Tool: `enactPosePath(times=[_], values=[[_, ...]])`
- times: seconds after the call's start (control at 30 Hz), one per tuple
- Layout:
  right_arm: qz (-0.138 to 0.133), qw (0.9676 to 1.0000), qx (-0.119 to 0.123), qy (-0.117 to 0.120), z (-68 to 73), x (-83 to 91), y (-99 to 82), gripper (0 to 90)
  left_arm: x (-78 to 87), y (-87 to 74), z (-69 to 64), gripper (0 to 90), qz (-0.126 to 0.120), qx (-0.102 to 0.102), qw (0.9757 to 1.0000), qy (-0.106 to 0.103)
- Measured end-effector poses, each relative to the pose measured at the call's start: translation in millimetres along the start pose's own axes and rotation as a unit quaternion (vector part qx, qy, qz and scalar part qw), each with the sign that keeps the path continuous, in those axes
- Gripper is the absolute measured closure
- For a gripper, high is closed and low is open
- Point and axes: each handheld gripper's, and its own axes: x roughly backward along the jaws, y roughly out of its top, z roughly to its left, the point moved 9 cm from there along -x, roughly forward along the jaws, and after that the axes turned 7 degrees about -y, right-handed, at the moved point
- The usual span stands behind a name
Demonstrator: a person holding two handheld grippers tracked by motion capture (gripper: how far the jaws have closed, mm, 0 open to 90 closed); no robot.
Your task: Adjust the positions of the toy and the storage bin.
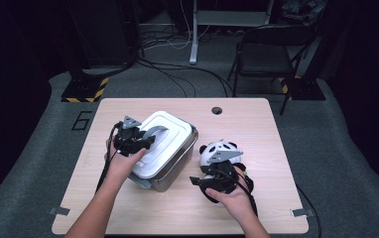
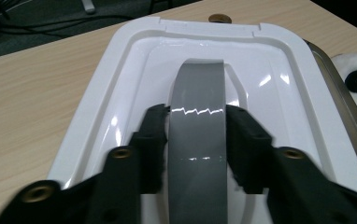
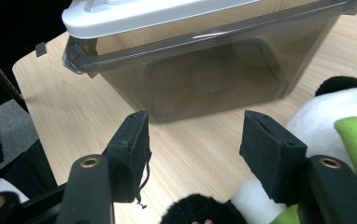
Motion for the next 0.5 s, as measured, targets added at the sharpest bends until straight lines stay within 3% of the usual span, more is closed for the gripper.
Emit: enactPosePath(times=[0.17,0.5], values=[[0.001,1.0000,-0.004,-0.001,-2.7,-0.6,-1.3,41.6,4.7,0.3,0.2,66.9,-0.007,-0.006,0.9999,0.006],[-0.002,1.0000,-0.007,-0.003,-4.0,0.4,-0.8,41.7,27.1,3.2,11.4,67.1,-0.033,0.012,0.9993,0.010]])
